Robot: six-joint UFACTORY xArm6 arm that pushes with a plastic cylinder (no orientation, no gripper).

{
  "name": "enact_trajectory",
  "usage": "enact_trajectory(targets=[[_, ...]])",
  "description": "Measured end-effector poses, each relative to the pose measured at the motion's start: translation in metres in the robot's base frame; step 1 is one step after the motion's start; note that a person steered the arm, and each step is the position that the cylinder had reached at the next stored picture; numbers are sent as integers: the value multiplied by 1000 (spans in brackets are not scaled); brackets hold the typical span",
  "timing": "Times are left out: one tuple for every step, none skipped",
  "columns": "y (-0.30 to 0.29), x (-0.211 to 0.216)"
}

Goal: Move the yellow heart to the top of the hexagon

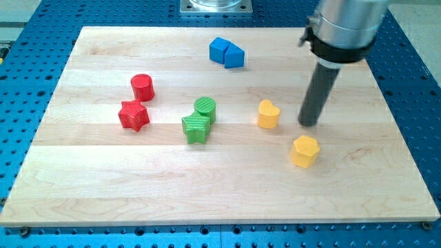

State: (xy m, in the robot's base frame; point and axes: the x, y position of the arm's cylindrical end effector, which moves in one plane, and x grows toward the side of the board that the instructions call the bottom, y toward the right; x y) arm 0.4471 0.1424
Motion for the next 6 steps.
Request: enact_trajectory(targets=[[0, -32], [-21, -59], [-69, -55], [-77, -15], [-82, 33], [-73, 54]])
